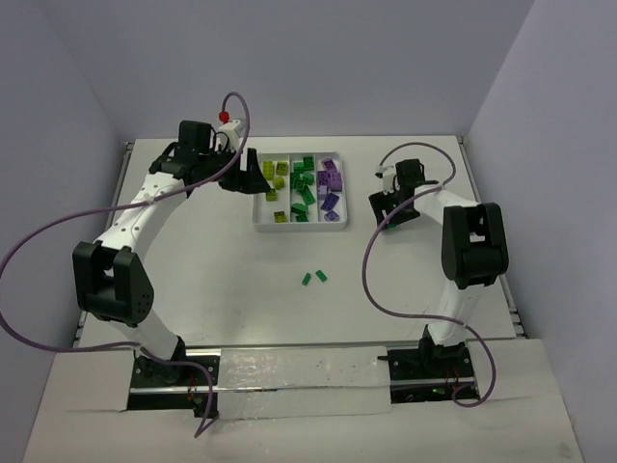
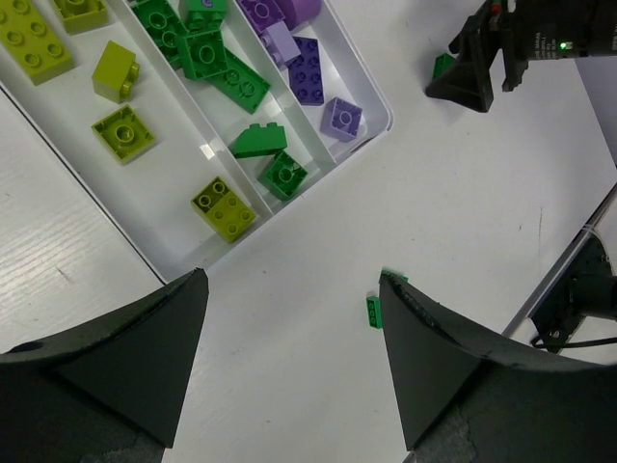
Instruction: Sort the legos into containers by color
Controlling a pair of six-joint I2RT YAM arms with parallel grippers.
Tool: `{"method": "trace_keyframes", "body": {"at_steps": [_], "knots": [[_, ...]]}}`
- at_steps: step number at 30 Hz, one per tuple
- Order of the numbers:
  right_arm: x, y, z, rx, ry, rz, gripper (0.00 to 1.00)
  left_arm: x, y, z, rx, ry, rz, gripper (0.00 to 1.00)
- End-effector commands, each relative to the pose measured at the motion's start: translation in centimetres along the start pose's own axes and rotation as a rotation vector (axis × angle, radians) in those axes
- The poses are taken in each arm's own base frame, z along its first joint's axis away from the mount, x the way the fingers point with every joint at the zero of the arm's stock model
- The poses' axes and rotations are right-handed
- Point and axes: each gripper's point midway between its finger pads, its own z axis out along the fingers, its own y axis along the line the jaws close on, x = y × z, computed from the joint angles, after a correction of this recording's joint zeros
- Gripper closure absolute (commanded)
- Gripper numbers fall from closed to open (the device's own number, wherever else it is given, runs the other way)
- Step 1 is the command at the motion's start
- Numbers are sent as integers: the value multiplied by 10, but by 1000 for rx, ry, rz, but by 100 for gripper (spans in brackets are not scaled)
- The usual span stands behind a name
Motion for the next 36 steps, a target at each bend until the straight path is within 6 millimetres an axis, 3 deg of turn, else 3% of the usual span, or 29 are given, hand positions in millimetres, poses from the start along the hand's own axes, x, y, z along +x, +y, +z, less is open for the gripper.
{"method": "trace_keyframes", "body": {"at_steps": [1,12,17,22,29,34,36], "knots": [[-16,0,1,-31,-19,-72,27,-16,-17,-21,50,-54,46,20],[-13,0,1,-36,4,-88,41,-15,-12,-20,46,-49,35,20],[-14,2,-2,-50,8,-89,43,-15,-9,-19,47,-44,27,20],[-19,4,-8,-55,-9,-88,56,-14,-7,-19,41,-45,27,21],[-26,6,-15,-62,-19,-86,60,-13,-4,-21,36,-48,21,21],[-55,29,-44,-92,-108,-103,62,-13,-1,-25,27,-57,13,21],[-69,51,-55,-120,-143,-133,63,-11,0,-25,27,-57,6,21]]}}
